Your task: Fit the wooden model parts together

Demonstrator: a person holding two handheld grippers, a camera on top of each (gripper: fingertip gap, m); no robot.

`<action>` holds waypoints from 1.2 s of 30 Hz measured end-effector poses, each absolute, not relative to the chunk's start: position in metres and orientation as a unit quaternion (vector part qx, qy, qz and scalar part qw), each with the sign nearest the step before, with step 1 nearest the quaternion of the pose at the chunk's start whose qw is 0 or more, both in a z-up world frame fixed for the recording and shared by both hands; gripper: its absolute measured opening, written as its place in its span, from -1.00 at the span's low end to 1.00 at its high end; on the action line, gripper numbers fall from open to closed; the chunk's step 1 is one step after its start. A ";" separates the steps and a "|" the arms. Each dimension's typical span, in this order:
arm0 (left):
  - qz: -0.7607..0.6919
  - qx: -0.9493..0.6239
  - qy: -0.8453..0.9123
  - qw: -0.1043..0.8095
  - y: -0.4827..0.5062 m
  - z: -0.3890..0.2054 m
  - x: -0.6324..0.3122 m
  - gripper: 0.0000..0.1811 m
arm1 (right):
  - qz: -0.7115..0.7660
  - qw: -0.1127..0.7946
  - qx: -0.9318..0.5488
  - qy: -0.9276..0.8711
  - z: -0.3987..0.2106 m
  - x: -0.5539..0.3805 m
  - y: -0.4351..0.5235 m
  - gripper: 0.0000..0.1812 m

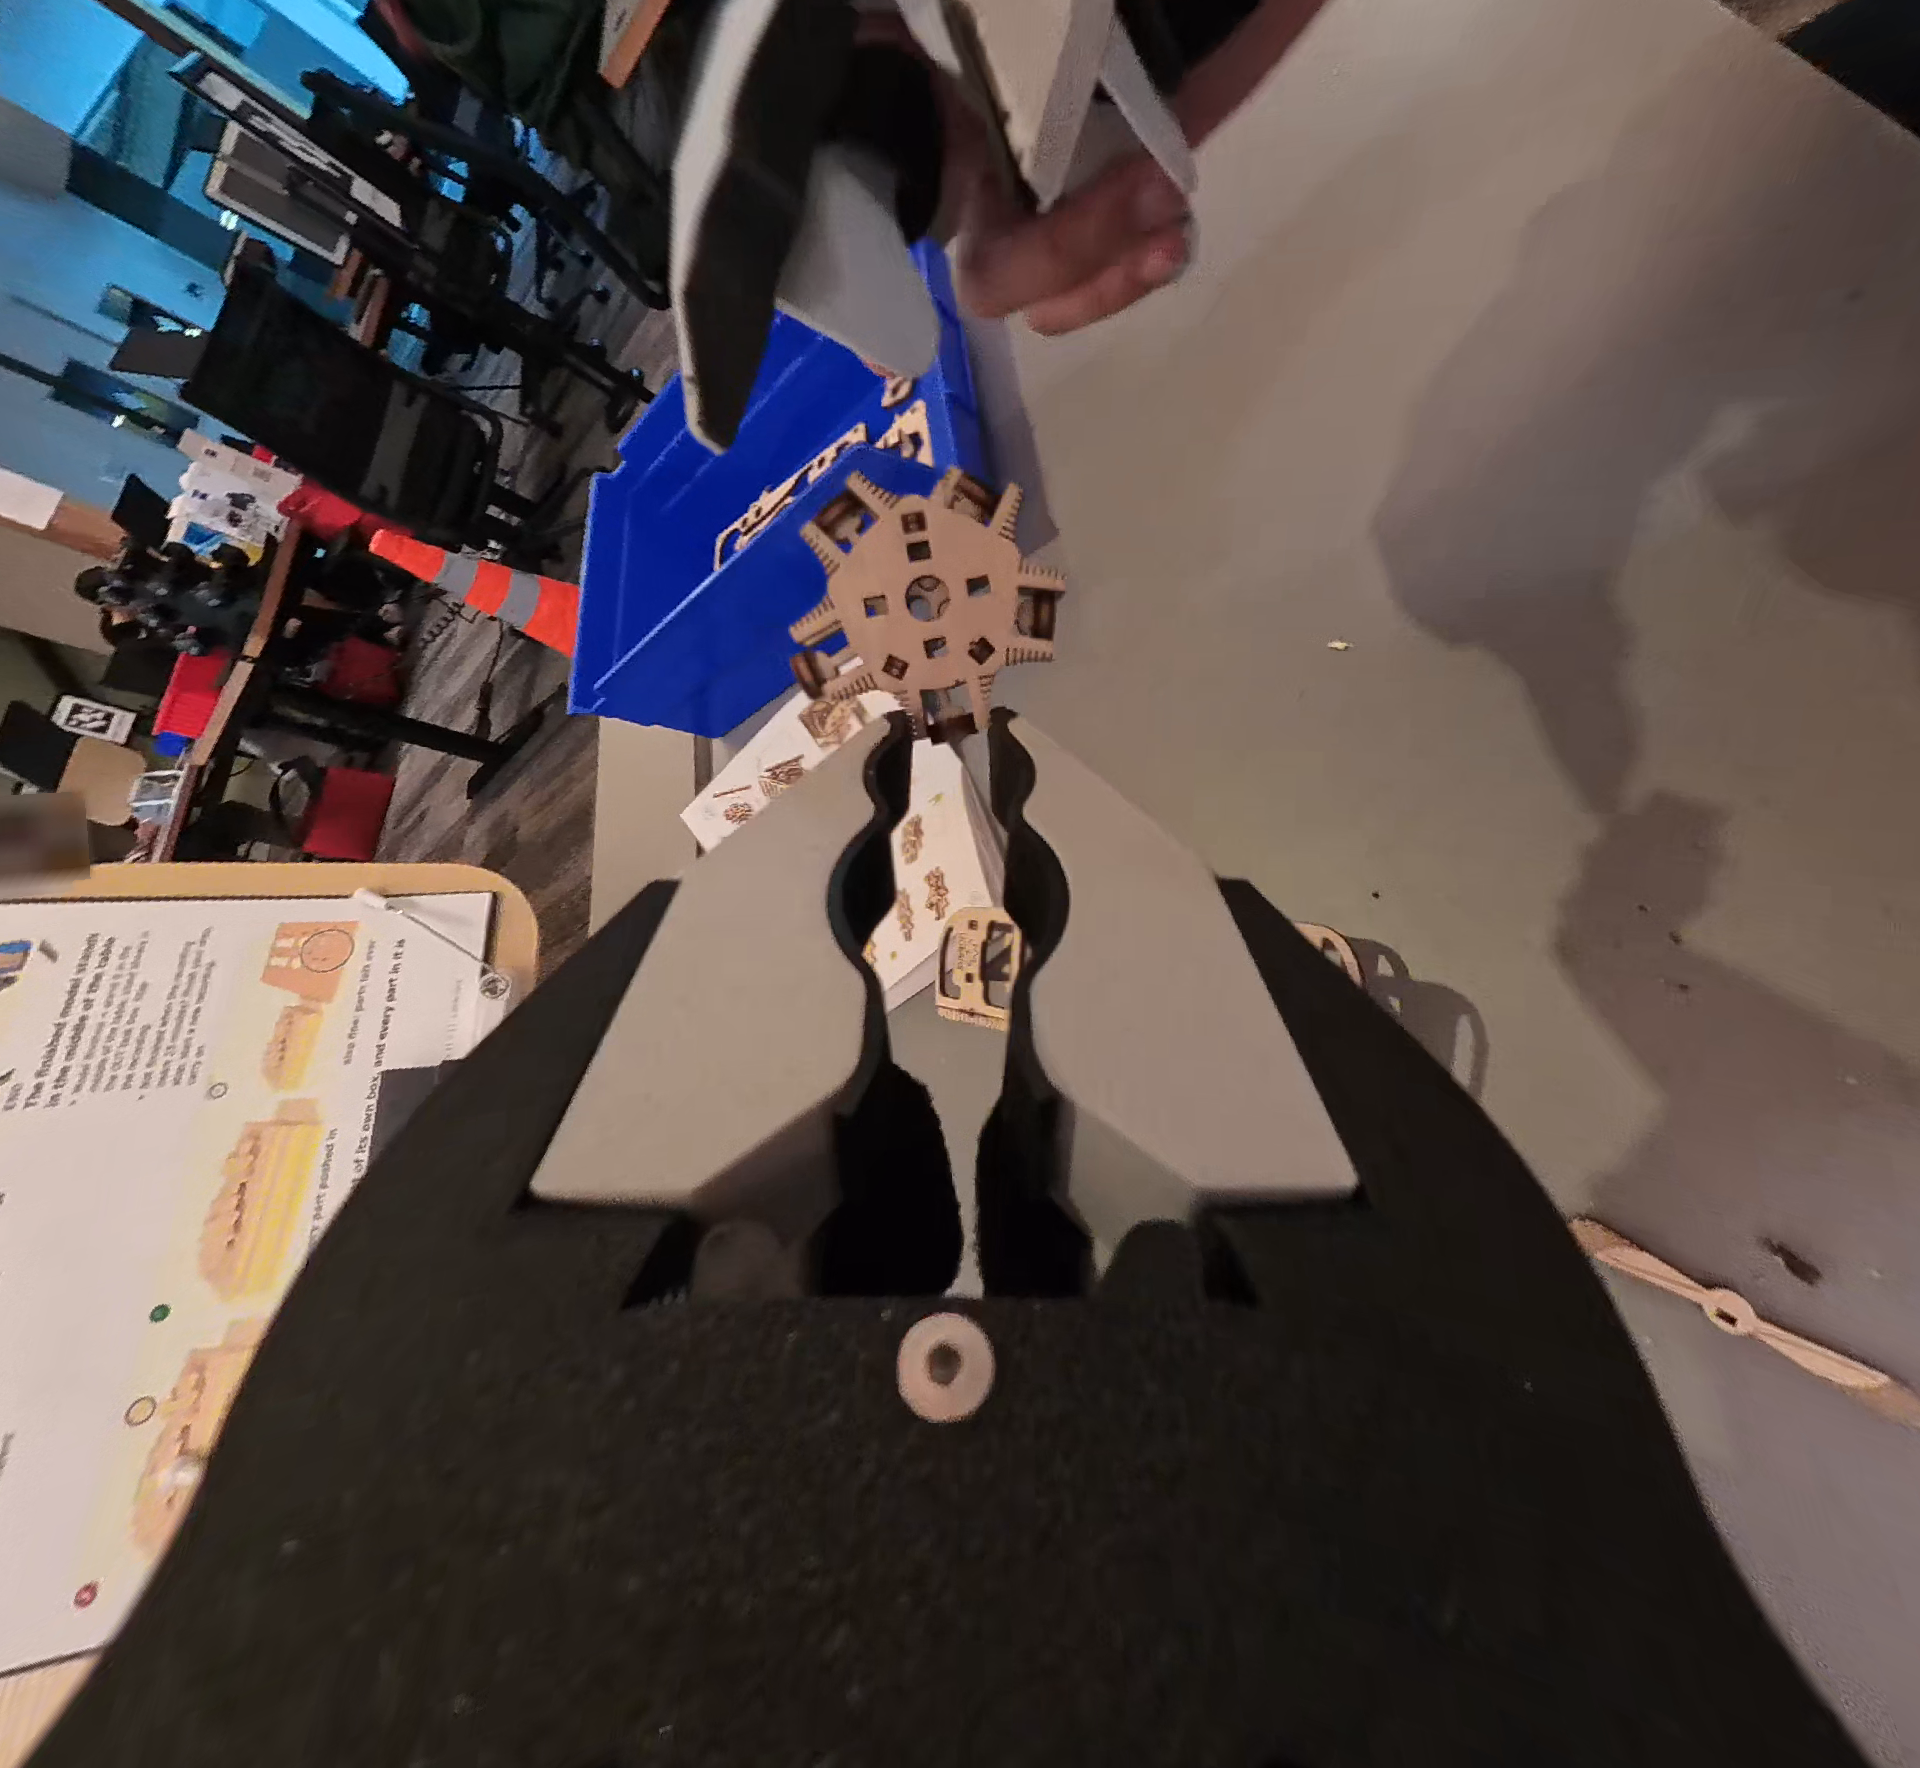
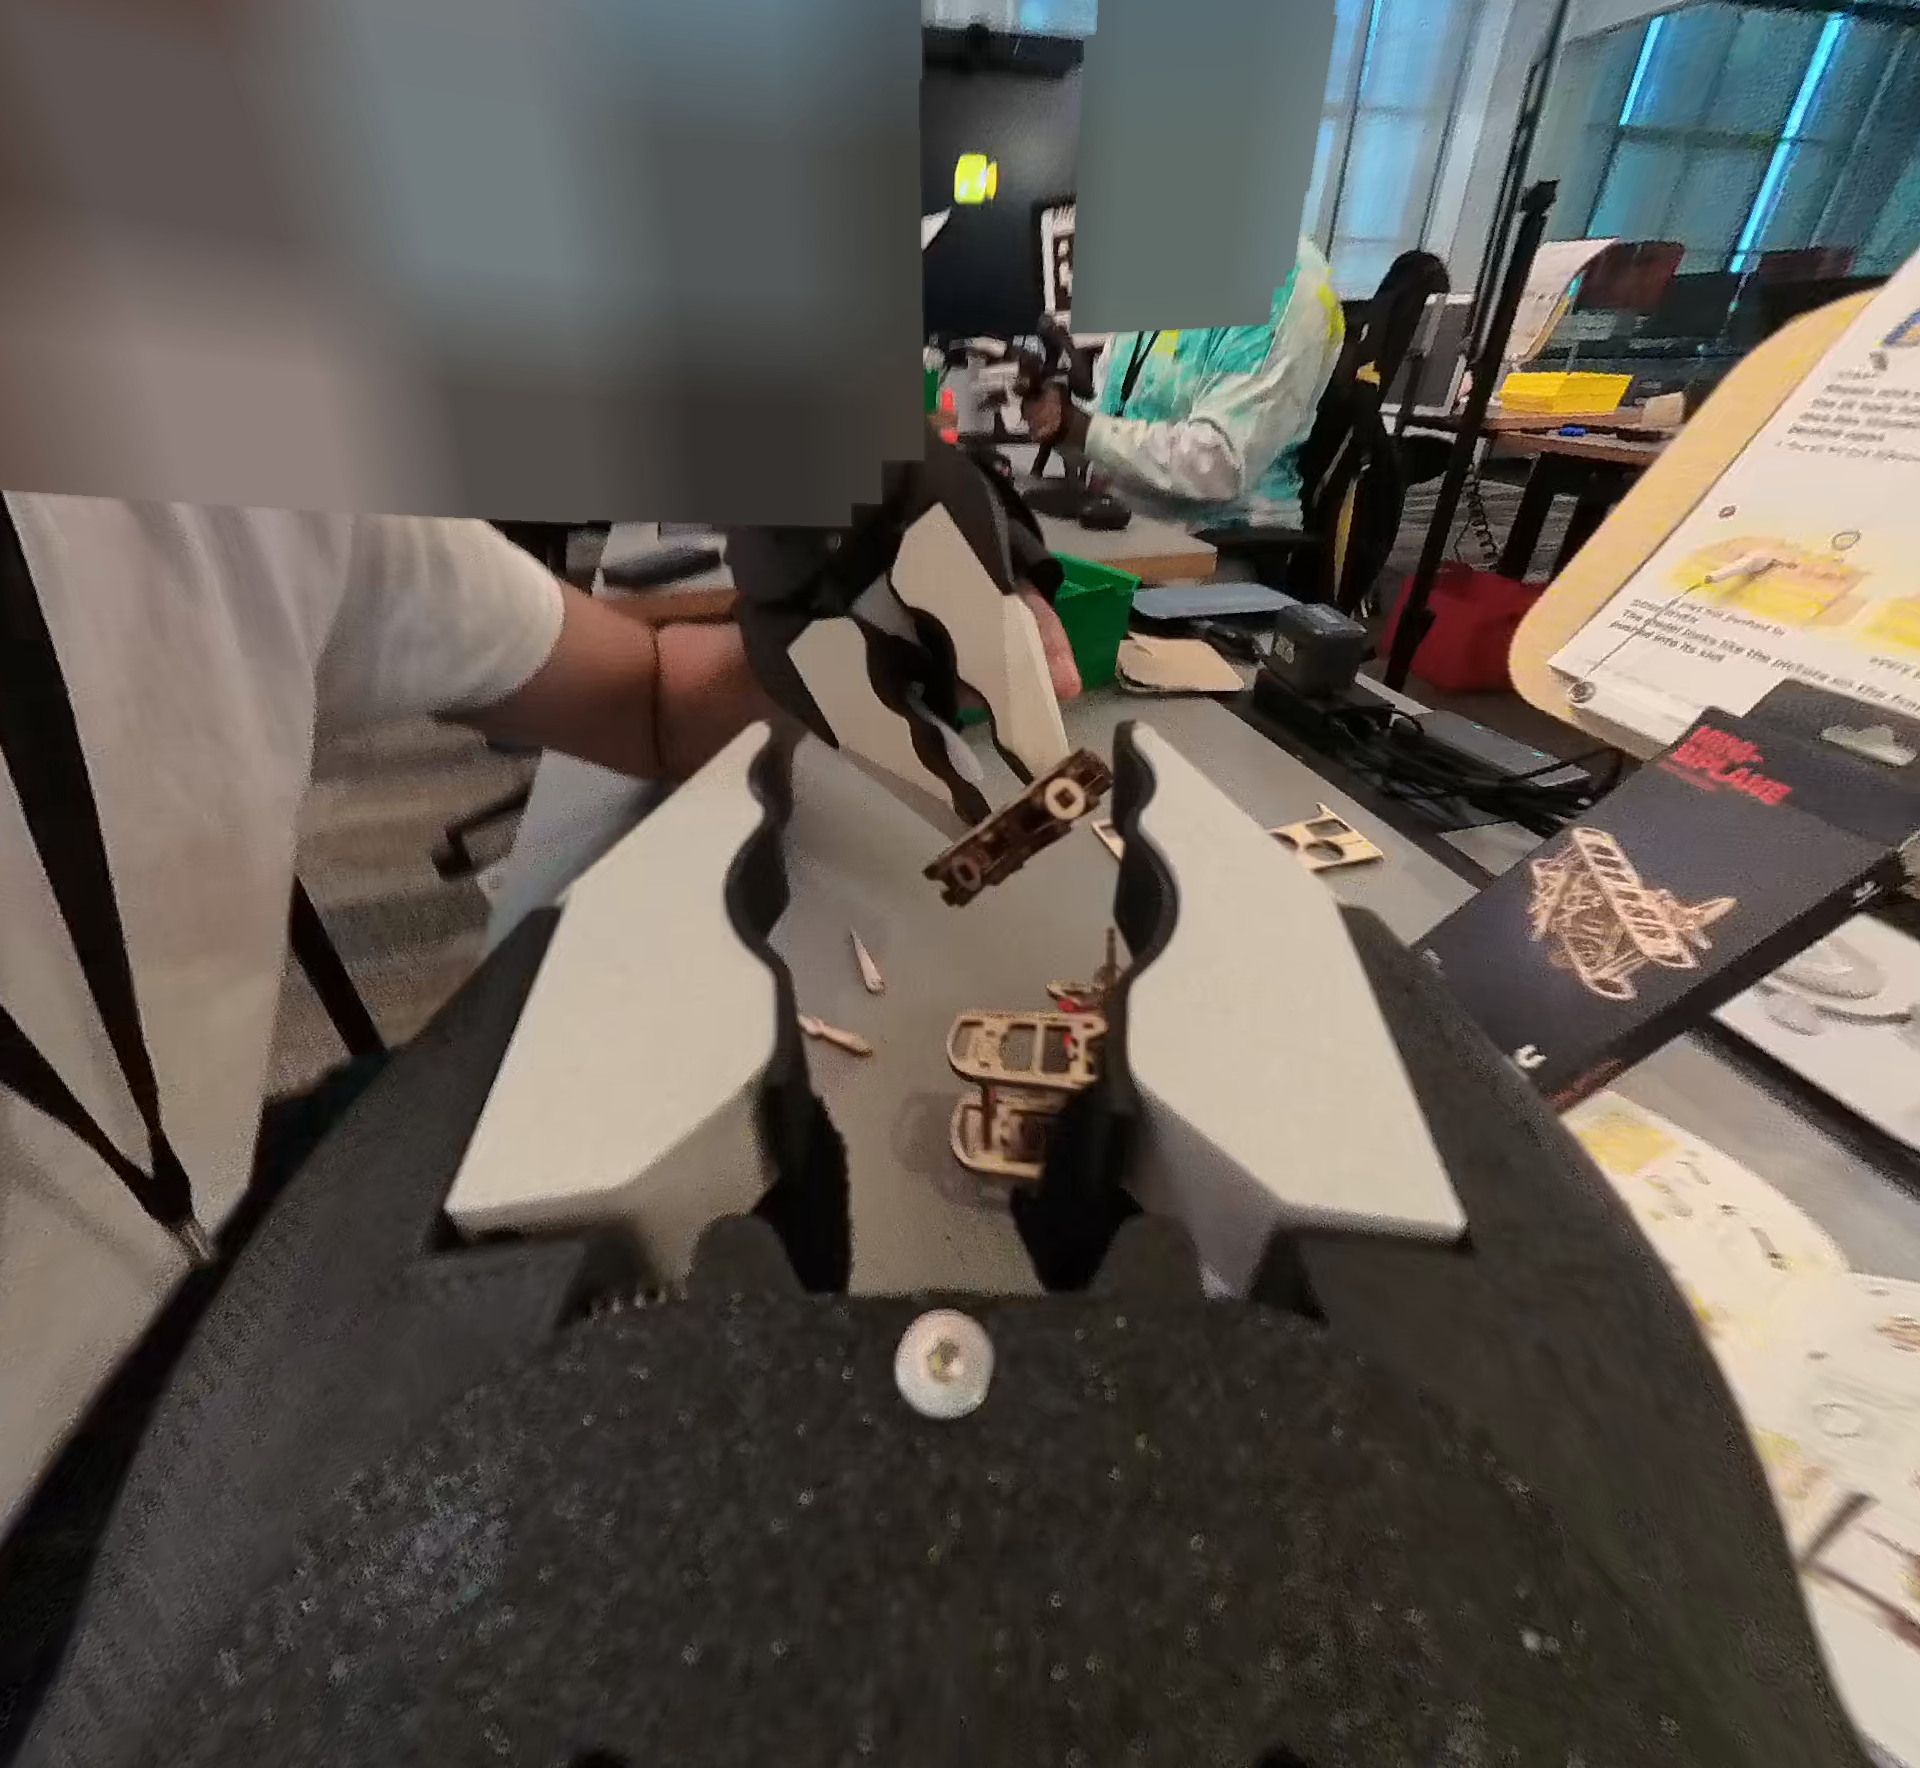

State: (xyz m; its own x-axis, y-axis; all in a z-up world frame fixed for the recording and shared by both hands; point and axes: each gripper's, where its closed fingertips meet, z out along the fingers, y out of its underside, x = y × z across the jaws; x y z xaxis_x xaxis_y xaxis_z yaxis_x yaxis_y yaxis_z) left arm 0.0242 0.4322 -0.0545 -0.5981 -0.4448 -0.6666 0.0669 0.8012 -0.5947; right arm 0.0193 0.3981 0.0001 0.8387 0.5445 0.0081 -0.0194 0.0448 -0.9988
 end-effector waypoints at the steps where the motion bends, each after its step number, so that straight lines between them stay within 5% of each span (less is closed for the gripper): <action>1: -0.295 -0.107 0.847 0.428 0.431 -0.056 0.023 -0.86 | 0.188 0.688 -0.667 -0.215 -0.002 0.019 0.399 -0.33; 36: -0.334 -0.122 0.865 0.355 0.433 -0.066 0.015 -0.87 | 0.039 0.619 -0.718 -0.314 -0.038 0.012 0.411 -0.45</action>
